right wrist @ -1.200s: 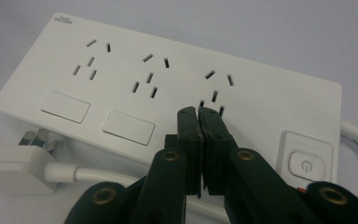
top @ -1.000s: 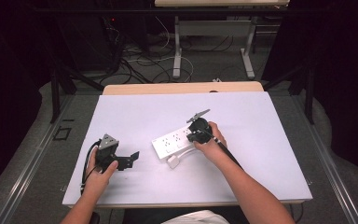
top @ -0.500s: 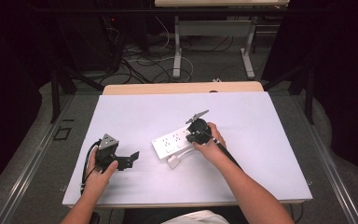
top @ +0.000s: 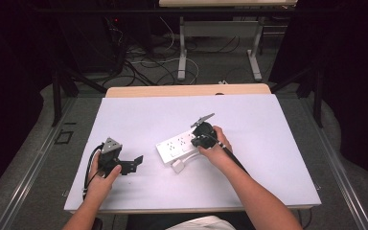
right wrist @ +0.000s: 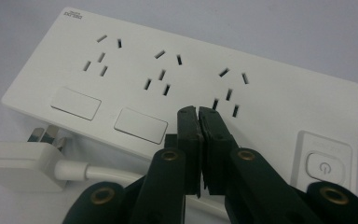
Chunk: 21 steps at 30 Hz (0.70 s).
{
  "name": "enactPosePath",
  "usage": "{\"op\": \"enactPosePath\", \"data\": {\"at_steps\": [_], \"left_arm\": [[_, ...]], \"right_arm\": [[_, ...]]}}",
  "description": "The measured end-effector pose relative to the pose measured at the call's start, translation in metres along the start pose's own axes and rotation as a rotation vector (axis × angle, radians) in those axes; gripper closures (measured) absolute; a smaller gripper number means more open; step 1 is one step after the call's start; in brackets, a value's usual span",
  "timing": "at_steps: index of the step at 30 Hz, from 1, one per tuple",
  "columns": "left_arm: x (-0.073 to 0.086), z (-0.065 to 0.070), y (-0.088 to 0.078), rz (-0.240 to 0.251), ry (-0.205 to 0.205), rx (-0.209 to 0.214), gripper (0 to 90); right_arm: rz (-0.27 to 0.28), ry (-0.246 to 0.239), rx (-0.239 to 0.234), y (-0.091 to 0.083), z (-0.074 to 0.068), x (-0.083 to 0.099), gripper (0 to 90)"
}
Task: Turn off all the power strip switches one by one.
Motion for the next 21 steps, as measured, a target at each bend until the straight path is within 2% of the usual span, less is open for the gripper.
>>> {"op": "enactPosePath", "data": {"at_steps": [2, 3, 4, 6, 7, 8, 9, 10, 13, 19, 20, 21], "left_arm": [[0.0, 0.0001, 0.0, 0.0, 0.0, 0.0, 0.4], [0.0, 0.0001, -0.0001, 0.0, -0.001, 0.0, 0.4], [0.0, 0.0001, -0.0001, 0.0, -0.001, 0.0, 0.4], [0.0001, 0.0002, 0.0, 0.0, -0.002, 0.0, 0.4], [0.0, 0.0002, 0.0, 0.0, -0.002, 0.0, 0.4], [0.0, 0.0001, -0.0001, 0.0, 0.0, 0.0, 0.4], [0.0, 0.0002, 0.0, 0.001, -0.001, 0.0, 0.4], [0.0, 0.0002, 0.0, 0.0, 0.0, 0.0, 0.4], [-0.0002, 0.0, 0.0001, 0.002, 0.003, 0.0, 0.4], [-0.0006, 0.0001, 0.0004, 0.006, 0.007, 0.0, 0.4], [-0.0005, 0.0002, 0.0004, 0.005, 0.008, 0.0, 0.4], [-0.0005, 0.0002, 0.0004, 0.005, 0.008, 0.001, 0.4]], "right_arm": [[0.0, -0.006, -0.007, 0.001, -0.0008, 0.0003, 87.1], [-0.001, -0.027, -0.006, 0.0009, 0.0, 0.0001, 87.0], [0.015, -0.012, 0.0, 0.0019, -0.0013, -0.0002, 87.1], [0.0, -0.015, -0.004, 0.0009, -0.0012, 0.0003, 87.2], [0.013, -0.026, -0.001, 0.0017, -0.0002, -0.0004, 87.2], [0.014, -0.014, 0.0, 0.0019, -0.0011, -0.0002, 87.3], [-0.004, -0.016, -0.001, 0.0006, -0.0012, 0.0004, 87.2], [0.007, -0.031, 0.001, 0.0014, -0.0003, -0.0002, 87.3], [0.02, -0.016, 0.008, 0.0022, -0.0013, -0.0003, 87.3], [0.03, -0.017, 0.007, 0.0029, -0.0014, -0.0005, 87.3], [-0.001, -0.02, 0.006, 0.0008, -0.0013, 0.0006, 87.3], [0.001, -0.02, 0.007, 0.0009, -0.0014, 0.0006, 87.3]]}}
Point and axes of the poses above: each handheld gripper's, and its own axes: y roughly forward along the jaws, x roughly out of its underside, z roughly to its right, the point moved 6 cm from there along y, roughly forward along the jaws, and after that the axes turned 4 degrees about -y, right-handed, at the moved point
